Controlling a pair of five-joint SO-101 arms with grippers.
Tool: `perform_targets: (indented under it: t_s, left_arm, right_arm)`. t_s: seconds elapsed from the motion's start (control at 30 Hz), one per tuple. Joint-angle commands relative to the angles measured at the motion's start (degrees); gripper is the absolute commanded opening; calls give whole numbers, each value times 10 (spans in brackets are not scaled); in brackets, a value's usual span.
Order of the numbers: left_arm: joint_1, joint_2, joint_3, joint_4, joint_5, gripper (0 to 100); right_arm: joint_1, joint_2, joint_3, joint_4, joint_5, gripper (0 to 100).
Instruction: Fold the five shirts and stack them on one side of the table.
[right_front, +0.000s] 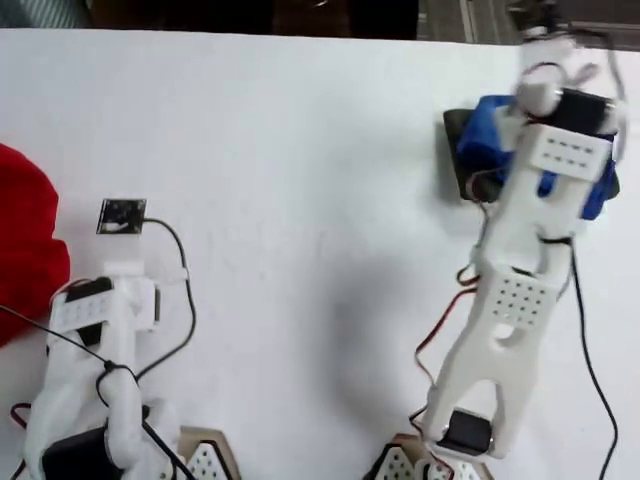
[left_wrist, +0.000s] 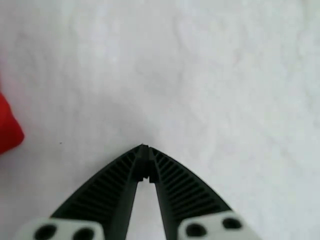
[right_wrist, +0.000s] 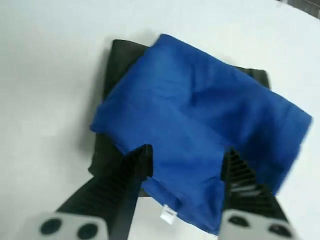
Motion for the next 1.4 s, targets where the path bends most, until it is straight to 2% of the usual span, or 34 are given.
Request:
perform_targets:
  t_s: [0.0,0.2,0.37,0.53,0.77,1.07,1.27,1.37]
  left_arm:
    - [-3,-11,-2,-8,1,28]
    - [-3,-11,-2,-8,1,28]
    - [-3,-11,-2,-8,1,28]
    - [-3,-11,-2,-8,1,28]
    - [-3,-11,-2,-8,1,28]
    - [-3,-11,-2,-8,1,28]
    - [-3,-11,-2,-8,1,28]
    - [-3,-11,-2,-8,1,28]
  right_arm:
    - [-40,-20,39,14,-4,226]
    - [-66,-27,122,14,-1,227]
    - [-62,-27,128,13,41,228]
    - [-52,-19,129,13,55,293]
    - [-46,17,124,12,73,295]
    - [5,25,122,-24,74,289]
    - [5,-7,122,-42,75,87]
    - [5,-16,122,-61,75,34]
